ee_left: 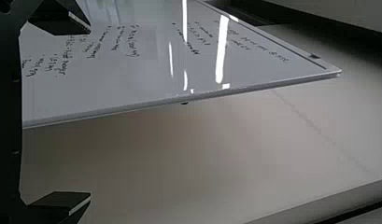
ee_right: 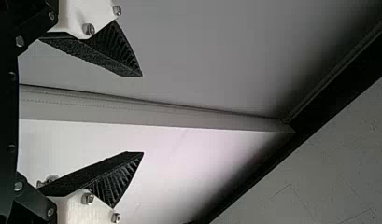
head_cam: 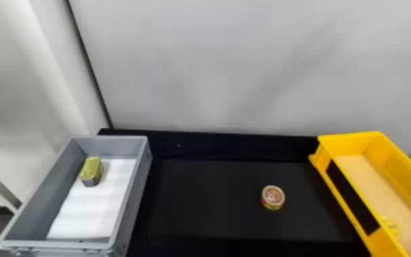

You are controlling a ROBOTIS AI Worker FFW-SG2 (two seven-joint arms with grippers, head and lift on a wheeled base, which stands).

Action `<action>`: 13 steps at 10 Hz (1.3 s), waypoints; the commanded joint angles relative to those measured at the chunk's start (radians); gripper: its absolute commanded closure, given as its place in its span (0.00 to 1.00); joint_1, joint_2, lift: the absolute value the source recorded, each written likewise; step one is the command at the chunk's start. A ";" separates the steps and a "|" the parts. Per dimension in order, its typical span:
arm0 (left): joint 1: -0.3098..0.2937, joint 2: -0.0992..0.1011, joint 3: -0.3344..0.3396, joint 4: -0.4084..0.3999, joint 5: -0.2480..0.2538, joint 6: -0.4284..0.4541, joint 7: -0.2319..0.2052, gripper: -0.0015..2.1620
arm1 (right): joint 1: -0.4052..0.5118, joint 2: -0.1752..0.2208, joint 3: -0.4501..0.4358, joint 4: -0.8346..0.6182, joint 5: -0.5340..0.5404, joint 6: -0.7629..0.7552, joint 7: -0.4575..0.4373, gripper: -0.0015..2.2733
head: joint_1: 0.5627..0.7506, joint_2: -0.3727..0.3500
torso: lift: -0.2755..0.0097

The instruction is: Pick up the round yellow can and place it in the yellow rectangular box

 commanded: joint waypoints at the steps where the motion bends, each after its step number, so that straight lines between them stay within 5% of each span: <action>1: 0.000 -0.003 0.000 0.000 -0.001 -0.001 -0.001 0.02 | -0.002 -0.003 0.005 0.003 0.005 -0.005 0.013 0.11 | 0.70 0.53 | 0.73; 8: -0.008 -0.003 -0.003 0.006 -0.001 0.005 -0.001 0.02 | -0.087 -0.013 0.178 0.081 0.064 -0.050 0.137 0.13 | 0.70 0.53 | 0.73; 13: -0.006 -0.003 0.000 0.011 0.001 0.010 -0.001 0.02 | 0.012 -0.006 0.410 0.109 0.095 -0.025 0.159 0.13 | 0.70 0.53 | 0.73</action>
